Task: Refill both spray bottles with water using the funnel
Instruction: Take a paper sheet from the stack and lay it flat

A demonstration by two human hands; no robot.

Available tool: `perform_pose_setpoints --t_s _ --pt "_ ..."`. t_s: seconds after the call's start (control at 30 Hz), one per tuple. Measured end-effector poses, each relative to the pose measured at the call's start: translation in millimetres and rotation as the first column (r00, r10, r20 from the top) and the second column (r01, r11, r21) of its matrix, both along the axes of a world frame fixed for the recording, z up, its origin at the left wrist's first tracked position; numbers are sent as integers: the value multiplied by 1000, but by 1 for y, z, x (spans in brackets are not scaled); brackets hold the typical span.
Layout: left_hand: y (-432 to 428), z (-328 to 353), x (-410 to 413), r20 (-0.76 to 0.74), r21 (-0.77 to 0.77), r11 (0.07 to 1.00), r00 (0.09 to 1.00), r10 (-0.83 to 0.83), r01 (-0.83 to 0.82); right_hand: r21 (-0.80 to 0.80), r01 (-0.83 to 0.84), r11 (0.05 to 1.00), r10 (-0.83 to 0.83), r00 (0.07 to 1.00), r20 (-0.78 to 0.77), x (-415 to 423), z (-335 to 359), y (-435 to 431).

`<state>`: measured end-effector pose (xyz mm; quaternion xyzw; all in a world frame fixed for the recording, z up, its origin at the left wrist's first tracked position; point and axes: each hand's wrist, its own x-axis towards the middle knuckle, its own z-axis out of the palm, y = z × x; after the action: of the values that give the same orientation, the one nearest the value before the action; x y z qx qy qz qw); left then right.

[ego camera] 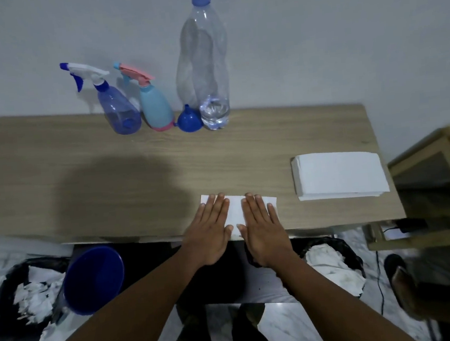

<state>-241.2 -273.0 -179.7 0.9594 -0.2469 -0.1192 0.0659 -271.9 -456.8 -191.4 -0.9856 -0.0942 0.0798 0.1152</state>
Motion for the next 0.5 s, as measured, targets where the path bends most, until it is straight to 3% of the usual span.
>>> perform_pose_setpoints --t_s 0.23,0.33,0.5 --pt "-24 0 -33 5 -50 998 999 -49 49 25 -76 997 77 996 -43 -20 3 -34" --pt "-13 5 -36 30 -27 998 998 -55 55 -46 -160 986 160 987 -13 -25 8 -46" --pt "-9 1 -33 13 -17 1000 1000 -3 3 0 -180 984 179 982 59 -30 20 -55"
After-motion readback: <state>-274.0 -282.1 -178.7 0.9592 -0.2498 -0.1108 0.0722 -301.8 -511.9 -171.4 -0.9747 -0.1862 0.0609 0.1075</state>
